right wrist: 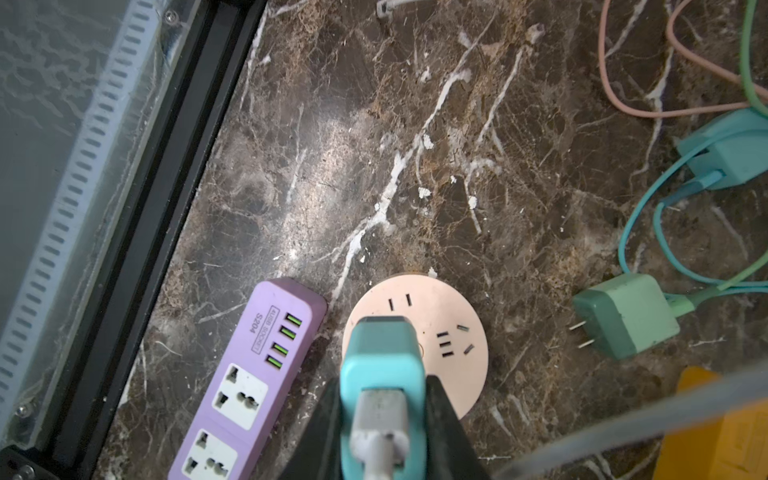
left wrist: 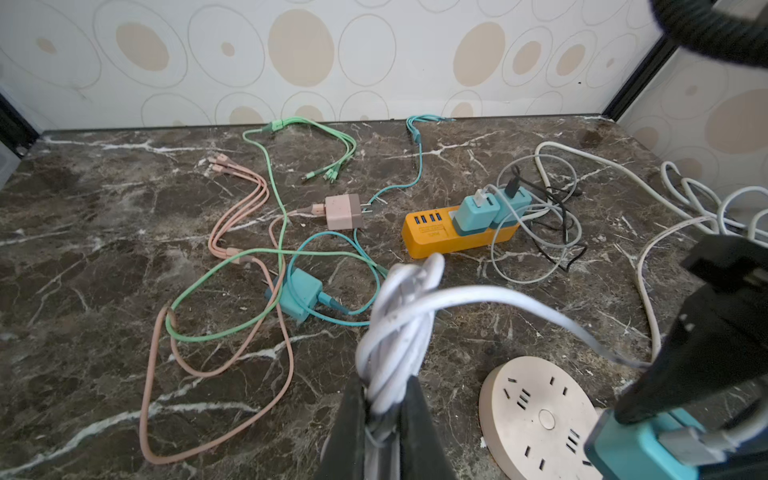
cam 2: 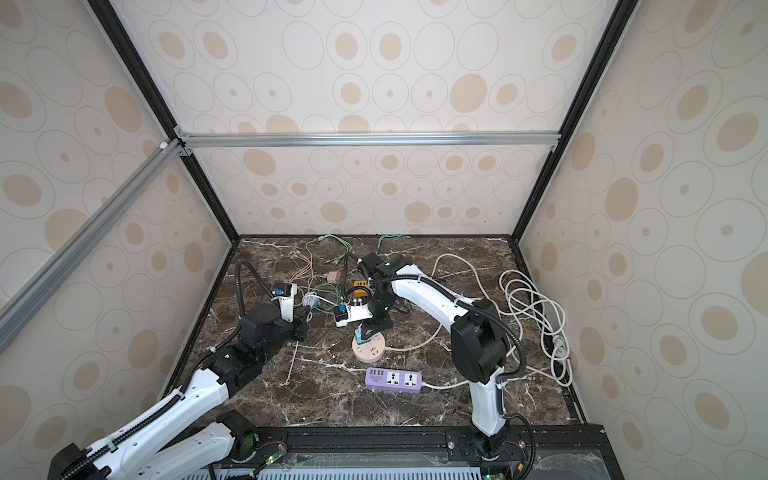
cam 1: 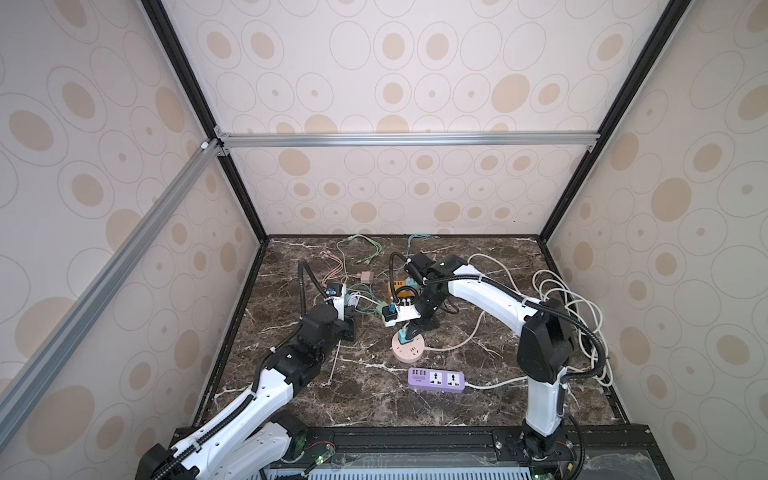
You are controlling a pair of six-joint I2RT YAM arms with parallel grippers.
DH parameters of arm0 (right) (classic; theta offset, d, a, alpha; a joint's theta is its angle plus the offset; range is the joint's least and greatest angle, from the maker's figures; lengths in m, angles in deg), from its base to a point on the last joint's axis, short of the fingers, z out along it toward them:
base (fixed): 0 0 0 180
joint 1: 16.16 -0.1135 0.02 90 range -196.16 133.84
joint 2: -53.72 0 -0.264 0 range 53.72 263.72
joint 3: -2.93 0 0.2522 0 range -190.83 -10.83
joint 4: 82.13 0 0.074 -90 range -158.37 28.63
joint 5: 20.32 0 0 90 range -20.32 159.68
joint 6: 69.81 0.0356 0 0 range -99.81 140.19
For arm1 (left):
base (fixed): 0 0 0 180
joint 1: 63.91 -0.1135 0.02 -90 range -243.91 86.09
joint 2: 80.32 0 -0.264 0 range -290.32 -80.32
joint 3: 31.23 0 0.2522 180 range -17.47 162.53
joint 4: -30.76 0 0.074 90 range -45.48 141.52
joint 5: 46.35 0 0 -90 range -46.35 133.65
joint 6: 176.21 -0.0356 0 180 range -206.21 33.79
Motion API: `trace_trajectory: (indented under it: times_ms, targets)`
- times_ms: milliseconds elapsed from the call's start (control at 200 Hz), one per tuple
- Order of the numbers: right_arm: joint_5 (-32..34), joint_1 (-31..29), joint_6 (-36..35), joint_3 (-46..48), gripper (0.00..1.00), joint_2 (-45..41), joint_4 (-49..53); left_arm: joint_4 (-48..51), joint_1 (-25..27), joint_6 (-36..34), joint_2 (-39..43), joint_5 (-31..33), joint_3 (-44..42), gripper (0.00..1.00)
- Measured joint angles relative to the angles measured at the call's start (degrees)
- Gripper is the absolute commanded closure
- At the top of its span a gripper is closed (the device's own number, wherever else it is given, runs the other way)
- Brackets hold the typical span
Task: Insert the plug
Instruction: 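Lower the teal charger onto the pink round socket with right gripper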
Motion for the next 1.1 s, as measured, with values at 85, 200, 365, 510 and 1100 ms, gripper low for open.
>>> trace_trajectory:
  times_ms: [85, 200, 365, 510, 1100]
  targets:
    - [1.3, 0.1, -2.3, -4.1, 1.00, 3.9, 2.7, 2.1, 0.0, 2.8, -1.6, -0.9, 0.6, 1.00]
    - [3.0, 0.1, -5.3, -6.8, 1.00, 7.5, 4.3, 4.4, 0.0, 5.7, -2.8, -2.3, 0.6, 1.00]
    - [3.9, 0.1, -9.6, -7.3, 1.00, 9.6, 4.8, 6.4, 0.0, 7.8, -2.8, -2.8, 0.9, 1.00]
    - [3.6, 0.1, -12.0, -7.8, 1.00, 10.1, 4.1, 7.8, 0.0, 8.7, -2.8, -2.7, 1.4, 1.00]
    - [4.2, 0.5, -14.6, -6.9, 1.00, 10.4, 0.2, 10.0, 0.0, 9.1, -4.1, -1.8, 2.1, 1.00]
